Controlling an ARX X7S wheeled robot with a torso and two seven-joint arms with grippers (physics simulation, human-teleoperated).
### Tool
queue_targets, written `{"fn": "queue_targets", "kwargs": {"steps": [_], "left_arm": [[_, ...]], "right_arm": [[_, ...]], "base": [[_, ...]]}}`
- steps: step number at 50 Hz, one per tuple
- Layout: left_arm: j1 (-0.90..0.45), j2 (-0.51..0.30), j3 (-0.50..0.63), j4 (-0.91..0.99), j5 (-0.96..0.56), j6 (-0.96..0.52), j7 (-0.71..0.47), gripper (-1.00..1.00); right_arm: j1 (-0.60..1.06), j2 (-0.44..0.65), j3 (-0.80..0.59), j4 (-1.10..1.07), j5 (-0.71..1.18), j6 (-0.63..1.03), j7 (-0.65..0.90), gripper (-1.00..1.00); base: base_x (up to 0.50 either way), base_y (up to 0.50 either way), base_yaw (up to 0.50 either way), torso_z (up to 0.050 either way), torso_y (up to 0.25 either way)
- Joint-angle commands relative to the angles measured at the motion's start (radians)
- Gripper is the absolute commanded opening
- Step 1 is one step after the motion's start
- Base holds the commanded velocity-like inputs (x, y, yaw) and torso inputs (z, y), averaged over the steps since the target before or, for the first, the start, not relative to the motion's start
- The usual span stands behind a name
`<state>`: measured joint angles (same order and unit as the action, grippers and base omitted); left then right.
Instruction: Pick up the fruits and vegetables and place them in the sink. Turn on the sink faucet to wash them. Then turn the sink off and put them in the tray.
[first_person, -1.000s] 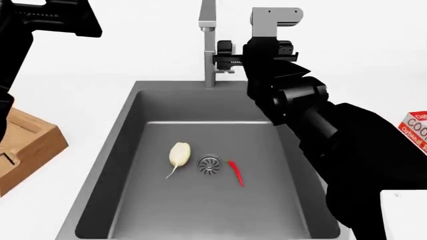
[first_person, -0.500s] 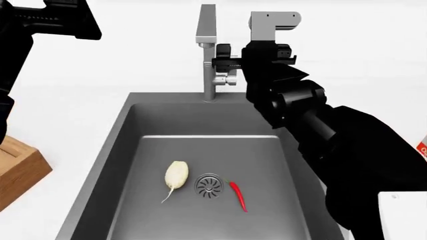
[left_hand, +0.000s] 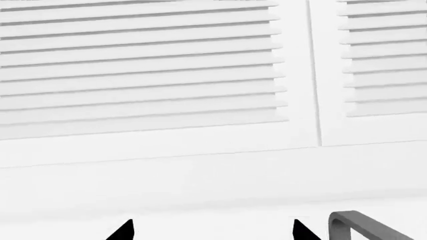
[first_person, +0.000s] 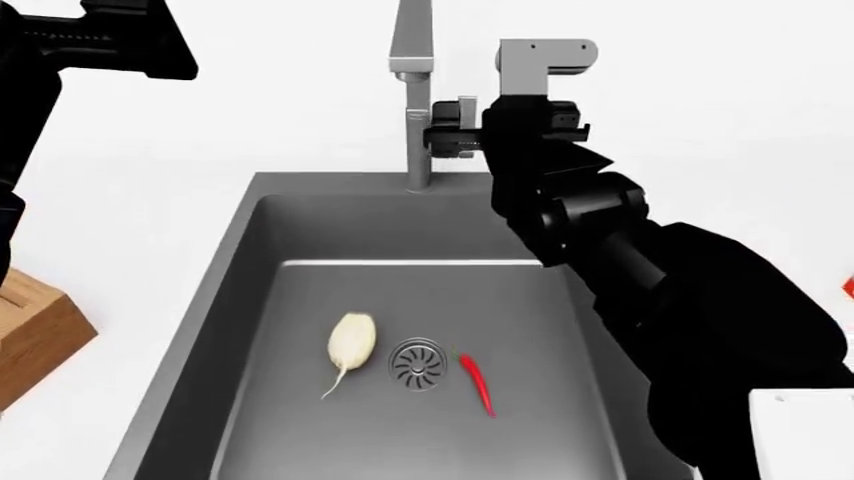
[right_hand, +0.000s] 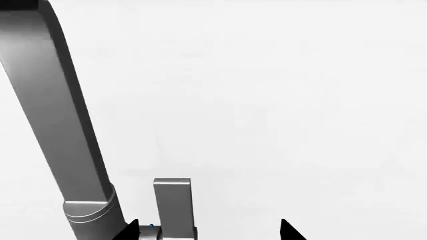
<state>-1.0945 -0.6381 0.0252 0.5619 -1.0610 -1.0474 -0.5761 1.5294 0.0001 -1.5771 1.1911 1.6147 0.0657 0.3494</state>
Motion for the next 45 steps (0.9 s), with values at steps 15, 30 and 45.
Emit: {"fn": "queue_targets", "kwargs": {"steps": [15,30,45], "left_arm": [[-0.013,-0.011,-0.010,0.007,-0.029,-0.010,-0.018,1.00],[-0.026,-0.019,-0.026,0.023,-0.064,-0.023,-0.041,1.00],[-0.016,-0.028,-0.007,0.023,-0.035,-0.003,-0.021,1.00]], "right_arm": [[0.051,0.000,-0.002,-0.029,-0.032,-0.003,0.030,1.00],[0.086,0.000,0.007,-0.044,-0.048,-0.003,0.049,1.00],[0.069,0.000,0.008,-0.042,-0.051,-0.004,0.041,1.00]], "base": [[0.00,0.00,0.00,0.000,-0.017],[0.00,0.00,0.00,0.000,0.000],[0.00,0.00,0.00,0.005,-0.164]]}}
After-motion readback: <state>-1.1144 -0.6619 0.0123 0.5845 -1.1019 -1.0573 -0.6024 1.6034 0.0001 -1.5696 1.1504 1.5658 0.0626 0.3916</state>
